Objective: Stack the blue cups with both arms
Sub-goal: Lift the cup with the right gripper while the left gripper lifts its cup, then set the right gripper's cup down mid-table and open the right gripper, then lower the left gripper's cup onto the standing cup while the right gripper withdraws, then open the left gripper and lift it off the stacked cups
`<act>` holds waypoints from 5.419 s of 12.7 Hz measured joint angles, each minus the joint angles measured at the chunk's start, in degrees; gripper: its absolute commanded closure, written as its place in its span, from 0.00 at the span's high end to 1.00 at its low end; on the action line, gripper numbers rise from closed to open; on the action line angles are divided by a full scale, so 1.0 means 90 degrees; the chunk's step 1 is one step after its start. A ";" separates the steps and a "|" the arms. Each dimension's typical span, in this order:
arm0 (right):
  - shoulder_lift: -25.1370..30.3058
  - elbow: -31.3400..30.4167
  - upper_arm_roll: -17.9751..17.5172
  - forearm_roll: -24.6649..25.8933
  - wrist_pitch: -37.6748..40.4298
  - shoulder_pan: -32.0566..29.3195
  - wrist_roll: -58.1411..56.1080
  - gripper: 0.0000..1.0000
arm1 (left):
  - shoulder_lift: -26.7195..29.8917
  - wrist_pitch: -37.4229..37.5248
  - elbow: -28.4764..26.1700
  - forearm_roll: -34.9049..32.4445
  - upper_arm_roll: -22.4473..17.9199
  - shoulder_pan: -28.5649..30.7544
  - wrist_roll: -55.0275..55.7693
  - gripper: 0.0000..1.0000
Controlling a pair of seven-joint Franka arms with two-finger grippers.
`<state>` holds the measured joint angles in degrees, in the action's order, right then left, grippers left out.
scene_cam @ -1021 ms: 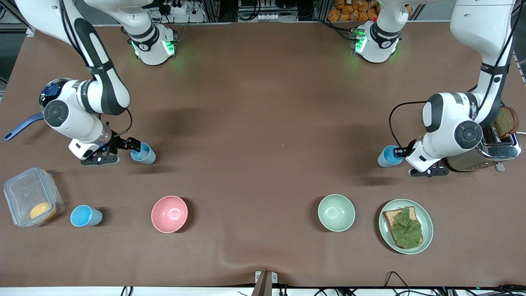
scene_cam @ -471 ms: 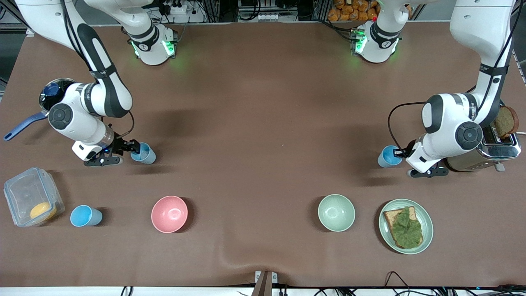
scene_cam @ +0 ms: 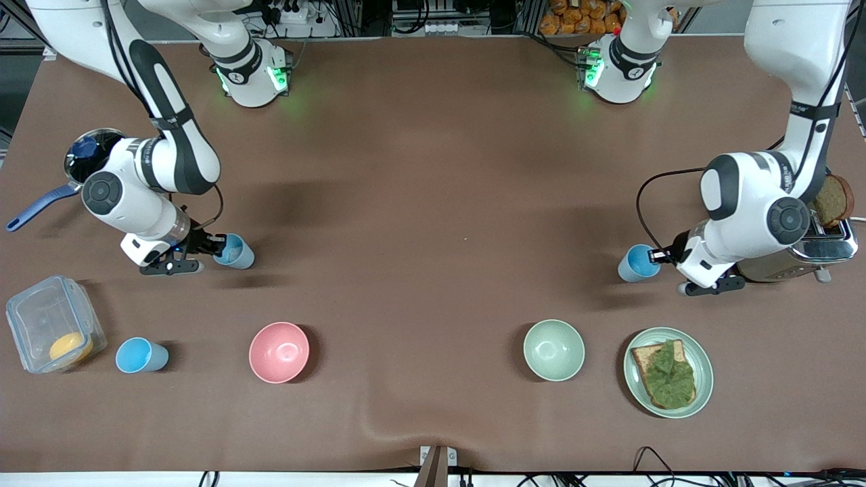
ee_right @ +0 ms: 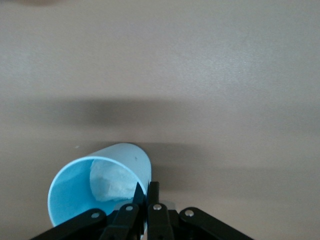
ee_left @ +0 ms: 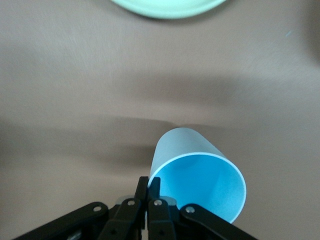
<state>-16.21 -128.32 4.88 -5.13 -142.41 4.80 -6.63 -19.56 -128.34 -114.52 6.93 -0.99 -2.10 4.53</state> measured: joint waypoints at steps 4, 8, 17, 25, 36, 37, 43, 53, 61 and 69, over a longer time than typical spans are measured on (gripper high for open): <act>-0.0024 0.0730 -0.0010 0.0000 0.1079 0.0024 0.0090 0.00 | 0.0578 0.1779 0.1023 0.0001 0.0001 0.0003 0.0000 0.00; -0.0010 0.1277 -0.0109 -0.0218 0.1422 0.0385 0.0123 0.00 | 0.0998 0.3073 0.1965 0.0007 0.0005 0.0005 -0.0213 0.00; -0.0012 0.1654 -0.0254 -0.0673 0.1393 0.3131 0.3938 0.00 | 0.1305 0.4325 0.2681 0.0133 0.0048 0.0083 -0.0376 0.00; -0.1356 0.2368 -0.0250 -0.0679 0.0151 0.4791 0.6652 0.00 | 0.1305 0.4479 0.2810 0.0448 0.0392 0.0066 -0.0376 0.00; -0.1691 0.2886 -0.0084 -0.0679 0.0383 0.4888 0.7031 0.75 | 0.1301 0.4659 0.2849 0.0470 0.0686 0.0062 -0.0374 0.00; -0.1614 0.3056 -0.0047 -0.0677 0.0777 0.4773 0.6958 0.75 | 0.1301 0.4662 0.2849 0.0470 0.0710 0.0059 -0.0374 0.00; -0.0812 0.3860 0.0008 -0.0677 0.3210 0.3251 0.4878 0.80 | 0.1199 0.4579 0.2849 0.0922 0.0773 -0.0786 0.0890 0.00; 0.1587 0.3290 0.0037 -0.0380 0.5110 0.0827 0.1272 1.00 | 0.0605 0.3284 0.2802 0.0939 0.0835 -0.2269 0.2541 0.00; 0.2103 0.3580 0.0020 0.0022 0.5632 0.0142 0.0468 1.00 | -0.0612 0.1995 0.2616 0.0829 0.0904 -0.3420 0.3144 0.00; 0.1586 0.4238 0.0020 0.0079 0.5955 0.0066 0.0620 1.00 | -0.1152 0.1483 0.2613 0.0504 0.0907 -0.3700 0.3143 0.00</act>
<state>-1.94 -90.18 5.07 -4.42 -88.82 5.39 -1.04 -29.93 -114.99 -91.00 11.46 7.17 -35.39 32.81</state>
